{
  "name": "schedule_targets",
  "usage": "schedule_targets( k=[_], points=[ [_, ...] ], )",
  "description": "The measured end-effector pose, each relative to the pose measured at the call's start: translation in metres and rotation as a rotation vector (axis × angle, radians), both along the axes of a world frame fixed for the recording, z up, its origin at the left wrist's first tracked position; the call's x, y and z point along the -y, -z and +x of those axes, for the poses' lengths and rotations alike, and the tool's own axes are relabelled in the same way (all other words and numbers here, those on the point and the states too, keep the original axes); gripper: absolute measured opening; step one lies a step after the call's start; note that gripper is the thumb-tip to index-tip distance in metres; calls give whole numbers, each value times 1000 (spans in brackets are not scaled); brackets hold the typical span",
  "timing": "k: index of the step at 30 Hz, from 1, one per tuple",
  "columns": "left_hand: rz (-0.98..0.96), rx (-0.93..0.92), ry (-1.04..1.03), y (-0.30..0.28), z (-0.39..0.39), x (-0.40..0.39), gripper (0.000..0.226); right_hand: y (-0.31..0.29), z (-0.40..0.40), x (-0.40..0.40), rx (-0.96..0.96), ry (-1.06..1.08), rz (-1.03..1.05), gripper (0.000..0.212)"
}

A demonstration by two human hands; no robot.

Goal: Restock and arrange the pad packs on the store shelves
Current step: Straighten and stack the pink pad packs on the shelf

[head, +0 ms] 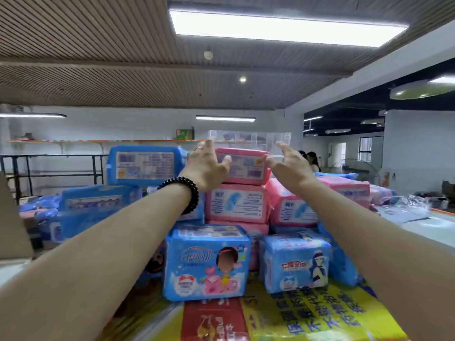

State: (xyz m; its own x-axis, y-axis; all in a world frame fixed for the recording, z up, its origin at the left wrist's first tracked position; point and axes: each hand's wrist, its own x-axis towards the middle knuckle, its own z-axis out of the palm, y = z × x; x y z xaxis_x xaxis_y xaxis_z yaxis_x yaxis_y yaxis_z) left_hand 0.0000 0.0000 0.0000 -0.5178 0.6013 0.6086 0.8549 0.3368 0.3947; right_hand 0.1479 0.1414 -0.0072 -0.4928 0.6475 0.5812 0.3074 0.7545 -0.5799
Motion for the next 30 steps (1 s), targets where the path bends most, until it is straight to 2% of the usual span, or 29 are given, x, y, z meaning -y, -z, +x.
schedule_targets(
  k=[4,7,10,14,18,21,25,30],
  points=[
    [5,215,-105,-1,-11,-22,63,4,-7,-14,-34,-97,-112,55],
    [31,280,-99,-3,-11,-35,62,9,-12,-17,-35,-192,-108,43],
    [45,313,-73,-4,-7,-39,66,13,-17,-19,1,-160,-102,46],
    [146,332,-76,-6,9,-37,67,9,-13,-16,-167,-195,-158,53],
    [318,396,15,-11,25,-30,57,2,-1,-14,-363,-325,-313,22],
    [432,414,138,-13,38,-19,49,6,13,-14,-446,-413,-435,23],
    [466,471,281,-10,49,-7,67,15,33,-13,-487,-494,-419,33],
    [492,633,434,4,57,4,50,21,44,-13,-500,-659,-495,56]
  ],
)
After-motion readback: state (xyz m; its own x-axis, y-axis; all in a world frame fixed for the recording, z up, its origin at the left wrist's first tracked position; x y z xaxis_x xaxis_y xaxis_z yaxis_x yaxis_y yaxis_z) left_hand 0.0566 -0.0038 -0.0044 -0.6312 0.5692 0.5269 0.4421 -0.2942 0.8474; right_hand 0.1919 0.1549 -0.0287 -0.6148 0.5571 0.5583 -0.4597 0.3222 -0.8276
